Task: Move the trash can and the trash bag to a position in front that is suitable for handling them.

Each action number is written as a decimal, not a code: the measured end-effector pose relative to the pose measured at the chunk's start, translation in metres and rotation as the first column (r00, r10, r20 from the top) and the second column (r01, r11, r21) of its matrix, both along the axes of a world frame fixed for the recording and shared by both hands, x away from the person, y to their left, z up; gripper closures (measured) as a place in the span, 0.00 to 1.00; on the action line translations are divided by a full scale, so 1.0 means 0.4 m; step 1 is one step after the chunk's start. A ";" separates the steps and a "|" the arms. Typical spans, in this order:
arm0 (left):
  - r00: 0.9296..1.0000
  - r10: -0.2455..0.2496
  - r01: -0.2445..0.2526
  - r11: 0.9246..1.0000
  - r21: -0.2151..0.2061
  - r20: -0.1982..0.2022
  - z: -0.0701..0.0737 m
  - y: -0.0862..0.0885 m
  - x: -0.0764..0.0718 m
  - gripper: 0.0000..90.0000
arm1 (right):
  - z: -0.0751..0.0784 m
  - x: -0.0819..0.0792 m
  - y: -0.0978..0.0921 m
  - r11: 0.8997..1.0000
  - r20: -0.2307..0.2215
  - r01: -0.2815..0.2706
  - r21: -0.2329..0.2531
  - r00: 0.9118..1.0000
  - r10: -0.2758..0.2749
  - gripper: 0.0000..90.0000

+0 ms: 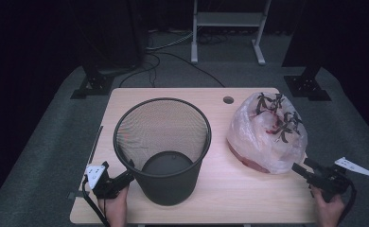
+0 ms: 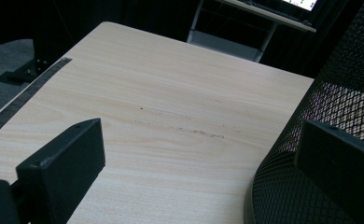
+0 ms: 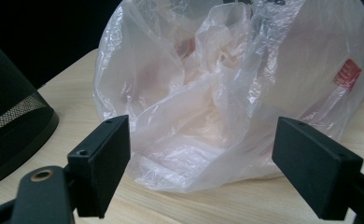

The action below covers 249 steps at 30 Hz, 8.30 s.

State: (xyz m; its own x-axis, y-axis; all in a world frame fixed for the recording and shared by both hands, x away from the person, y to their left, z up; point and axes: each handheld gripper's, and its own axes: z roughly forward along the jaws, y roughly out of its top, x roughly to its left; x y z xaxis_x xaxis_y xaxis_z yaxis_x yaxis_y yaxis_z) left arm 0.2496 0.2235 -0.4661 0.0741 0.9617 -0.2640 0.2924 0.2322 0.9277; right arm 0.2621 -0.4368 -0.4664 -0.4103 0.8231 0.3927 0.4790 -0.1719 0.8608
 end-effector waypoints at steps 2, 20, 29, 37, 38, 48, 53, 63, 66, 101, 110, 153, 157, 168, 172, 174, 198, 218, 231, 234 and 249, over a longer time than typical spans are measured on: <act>1.000 0.003 -0.003 1.000 0.005 -0.001 0.001 -0.005 -0.001 0.01 | 0.001 0.001 0.003 1.000 0.000 -0.003 -0.005 1.000 0.003 0.21; 0.999 -0.039 0.038 0.999 0.037 0.002 0.004 -0.103 -0.006 0.01 | 0.003 -0.004 -0.010 1.000 0.015 0.002 0.020 1.000 -0.002 0.21; 0.992 -0.122 0.122 0.992 0.042 0.007 0.001 -0.163 -0.005 0.01 | 0.004 -0.013 -0.020 0.999 0.020 0.010 0.031 1.000 -0.010 0.21; 0.985 -0.174 0.173 0.984 0.046 0.006 0.001 -0.201 -0.005 0.01 | 0.007 -0.017 -0.018 0.999 0.027 0.011 0.032 1.000 -0.012 0.21; 0.983 -0.182 0.181 0.982 0.046 0.008 0.000 -0.206 -0.004 0.01 | 0.006 -0.016 -0.017 0.999 0.026 0.010 0.031 1.000 -0.011 0.21; 0.961 -0.277 0.276 0.958 0.076 0.012 0.004 -0.255 -0.003 0.01 | 0.007 -0.013 -0.010 1.000 0.024 0.003 0.021 1.000 -0.003 0.21; 0.945 -0.327 0.324 0.942 0.089 0.019 0.007 -0.275 -0.004 0.01 | 0.008 -0.015 -0.008 1.000 0.027 0.001 0.020 1.000 -0.002 0.21; 0.955 -0.294 0.291 0.952 0.090 0.026 0.013 -0.249 -0.004 0.01 | 0.017 -0.024 -0.007 1.000 0.043 -0.001 0.030 0.999 0.000 0.21; 0.962 -0.270 0.267 0.960 0.087 0.031 0.015 -0.230 -0.003 0.01 | 0.021 -0.022 -0.003 1.000 0.048 -0.008 0.029 0.999 0.007 0.21; 0.998 -0.060 0.059 0.998 0.033 0.034 0.016 -0.044 0.008 0.01 | 0.135 0.214 0.133 0.992 0.009 -0.104 -0.075 0.994 0.105 0.22; 0.999 -0.041 0.041 0.999 0.007 0.032 0.011 -0.024 0.006 0.01 | 0.163 0.299 0.183 0.988 -0.058 -0.087 -0.126 0.995 0.081 0.24; 0.998 0.035 -0.032 0.997 -0.076 0.051 0.016 0.044 -0.006 0.01 | -0.042 0.420 0.322 0.883 -0.156 -0.015 -0.469 0.985 -0.067 0.45; 0.998 0.036 -0.033 0.997 -0.077 0.046 0.013 0.040 -0.008 0.01 | -0.043 0.406 0.322 0.885 -0.141 -0.006 -0.465 0.988 -0.067 0.59; 0.999 0.037 -0.033 0.995 -0.094 0.040 0.009 0.039 -0.011 0.01 | -0.037 0.382 0.291 0.922 -0.197 -0.040 -0.384 0.980 -0.040 0.99; 0.999 0.034 -0.032 0.996 -0.084 0.029 0.004 0.036 -0.010 0.01 | -0.012 0.374 0.282 0.923 -0.190 -0.056 -0.381 0.982 -0.018 1.00; 0.999 0.033 -0.031 0.996 -0.083 0.028 0.003 0.035 -0.010 0.01 | 0.010 0.370 0.273 0.929 -0.178 -0.059 -0.364 0.984 -0.007 1.00; 0.999 0.027 -0.025 0.997 -0.073 0.028 0.007 0.030 -0.009 0.01 | 0.305 0.353 0.177 0.958 -0.037 -0.069 -0.278 0.997 0.061 1.00; 0.999 0.037 -0.035 0.997 -0.067 0.029 0.008 0.036 -0.010 0.01 | 0.579 0.313 0.154 0.961 0.069 -0.185 -0.205 0.977 0.203 1.00; 0.999 0.042 -0.039 0.997 -0.070 0.034 0.009 0.037 -0.011 0.01 | 0.699 0.292 0.153 0.953 0.099 -0.229 -0.199 0.963 0.252 1.00; 0.999 0.041 -0.039 0.997 -0.070 0.030 0.008 0.037 -0.011 0.01 | 0.728 0.285 0.154 0.949 0.102 -0.248 -0.195 0.957 0.272 1.00; 0.999 0.041 -0.039 0.997 -0.069 0.030 0.008 0.036 -0.011 0.01 | 0.843 0.249 0.211 0.896 0.114 -0.420 -0.144 0.892 0.437 1.00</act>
State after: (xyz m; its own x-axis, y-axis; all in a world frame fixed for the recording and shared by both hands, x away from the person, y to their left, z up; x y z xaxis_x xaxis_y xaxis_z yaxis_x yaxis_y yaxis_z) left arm 0.2453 0.2379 -0.4629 0.0453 0.9438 -0.3273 0.2529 0.3061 0.9178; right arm 0.3616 -0.3526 -0.1294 -0.7767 0.5901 0.2204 0.3577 0.1251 0.9254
